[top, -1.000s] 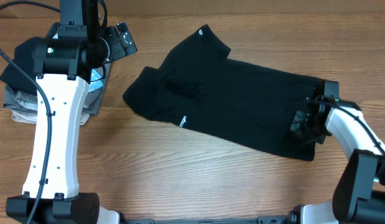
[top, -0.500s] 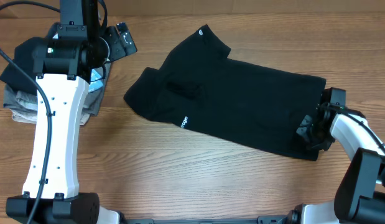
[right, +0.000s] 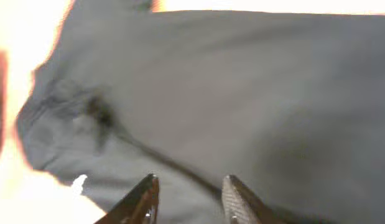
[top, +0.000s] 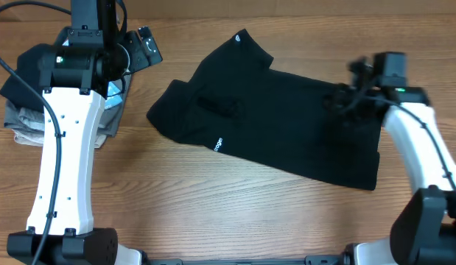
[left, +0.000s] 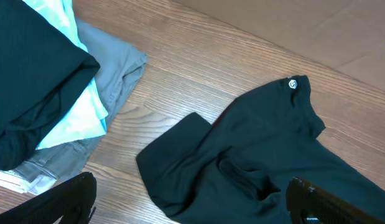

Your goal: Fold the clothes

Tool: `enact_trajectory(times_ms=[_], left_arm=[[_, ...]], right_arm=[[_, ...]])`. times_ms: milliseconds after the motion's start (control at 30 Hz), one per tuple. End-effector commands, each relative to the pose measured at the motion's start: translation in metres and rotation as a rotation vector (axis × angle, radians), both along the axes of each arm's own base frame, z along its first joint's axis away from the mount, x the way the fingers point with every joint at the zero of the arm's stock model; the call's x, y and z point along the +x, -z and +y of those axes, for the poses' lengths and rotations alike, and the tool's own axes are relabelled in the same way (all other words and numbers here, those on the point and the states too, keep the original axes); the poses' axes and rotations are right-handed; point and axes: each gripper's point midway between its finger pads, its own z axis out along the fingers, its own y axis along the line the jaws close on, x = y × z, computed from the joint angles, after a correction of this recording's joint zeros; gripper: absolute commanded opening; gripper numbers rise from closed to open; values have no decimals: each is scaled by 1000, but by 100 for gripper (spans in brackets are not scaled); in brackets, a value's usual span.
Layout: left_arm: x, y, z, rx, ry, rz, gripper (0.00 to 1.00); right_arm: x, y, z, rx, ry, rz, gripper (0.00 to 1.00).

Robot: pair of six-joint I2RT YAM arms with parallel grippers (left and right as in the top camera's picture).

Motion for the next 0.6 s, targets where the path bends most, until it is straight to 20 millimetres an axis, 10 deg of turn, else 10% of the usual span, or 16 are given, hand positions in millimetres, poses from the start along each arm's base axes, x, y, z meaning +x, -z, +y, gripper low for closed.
enact_trajectory(times_ms=[0,367,567], left_arm=[[1,2,2,14,-9,4,100],[1,2,2,14,-9,4,100],[1,2,2,14,-9,4,100]], right_arm=[[4,-15,84,62,-236,-101,34],[0,49,242,82,-570,-211,24],[-8,84,292,77,-654,-269,19]])
